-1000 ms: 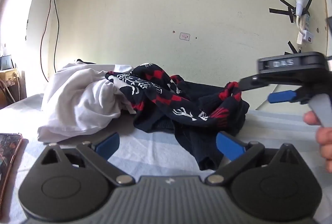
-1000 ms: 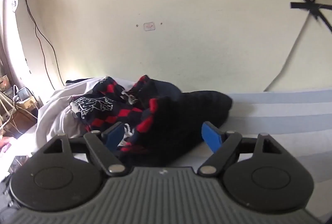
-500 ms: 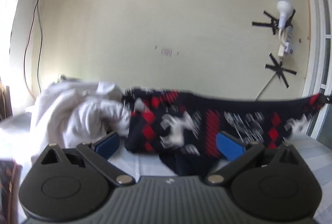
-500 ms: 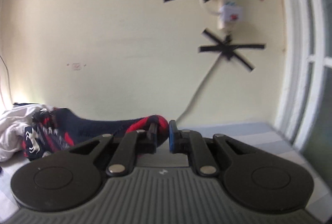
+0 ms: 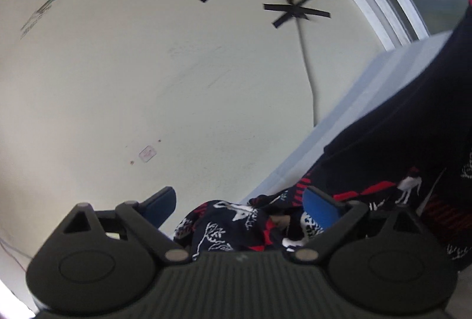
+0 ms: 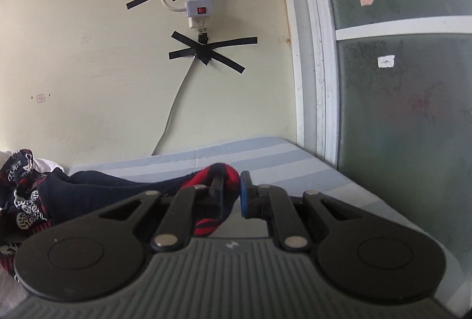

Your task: Fold small clothes

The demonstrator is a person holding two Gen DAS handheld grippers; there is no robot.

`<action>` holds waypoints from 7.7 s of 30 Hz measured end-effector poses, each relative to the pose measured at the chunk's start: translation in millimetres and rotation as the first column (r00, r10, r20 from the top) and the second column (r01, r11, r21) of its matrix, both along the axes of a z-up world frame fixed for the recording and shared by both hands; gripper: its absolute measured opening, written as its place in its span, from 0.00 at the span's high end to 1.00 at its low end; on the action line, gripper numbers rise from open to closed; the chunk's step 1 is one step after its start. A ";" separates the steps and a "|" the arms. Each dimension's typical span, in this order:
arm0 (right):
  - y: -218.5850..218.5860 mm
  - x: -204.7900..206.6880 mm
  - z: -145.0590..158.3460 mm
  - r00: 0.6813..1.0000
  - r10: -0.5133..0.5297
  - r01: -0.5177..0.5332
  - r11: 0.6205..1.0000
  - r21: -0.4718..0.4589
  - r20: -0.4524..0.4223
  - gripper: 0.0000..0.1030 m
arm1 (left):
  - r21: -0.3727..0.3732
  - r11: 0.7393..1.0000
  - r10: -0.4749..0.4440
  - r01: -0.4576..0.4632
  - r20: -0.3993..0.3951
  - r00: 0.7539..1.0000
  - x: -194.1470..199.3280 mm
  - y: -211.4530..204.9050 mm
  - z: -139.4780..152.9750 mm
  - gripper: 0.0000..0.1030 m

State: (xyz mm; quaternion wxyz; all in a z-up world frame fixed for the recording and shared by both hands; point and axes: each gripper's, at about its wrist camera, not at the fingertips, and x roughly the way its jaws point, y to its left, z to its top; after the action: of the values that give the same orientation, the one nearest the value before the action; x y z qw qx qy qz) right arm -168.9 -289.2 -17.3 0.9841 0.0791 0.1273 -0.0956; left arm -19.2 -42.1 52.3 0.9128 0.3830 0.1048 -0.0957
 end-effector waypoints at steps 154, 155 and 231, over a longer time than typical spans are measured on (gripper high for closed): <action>182.8 458.3 -29.3 0.762 0.521 -0.506 0.850 0.149 -0.385 0.61 | -0.242 0.862 0.288 -0.446 -0.489 0.823 40.0 102.3 -82.5 0.98; 180.4 461.7 -25.0 0.768 0.524 -0.492 0.851 0.184 -0.369 0.60 | -0.248 0.851 0.303 -0.463 -0.488 0.818 44.2 107.1 -81.3 0.98; 81.4 60.4 13.4 0.750 0.631 -0.645 0.764 -0.013 -0.199 0.52 | -0.533 0.528 0.276 -0.660 -0.628 0.728 -83.6 209.8 -37.5 0.48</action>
State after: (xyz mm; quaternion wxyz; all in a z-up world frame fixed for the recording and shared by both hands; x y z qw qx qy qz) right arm -108.5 -207.8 -3.9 0.9438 -0.0183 0.2325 0.2341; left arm -102.8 167.7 14.8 0.9204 -0.0936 0.3775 0.0395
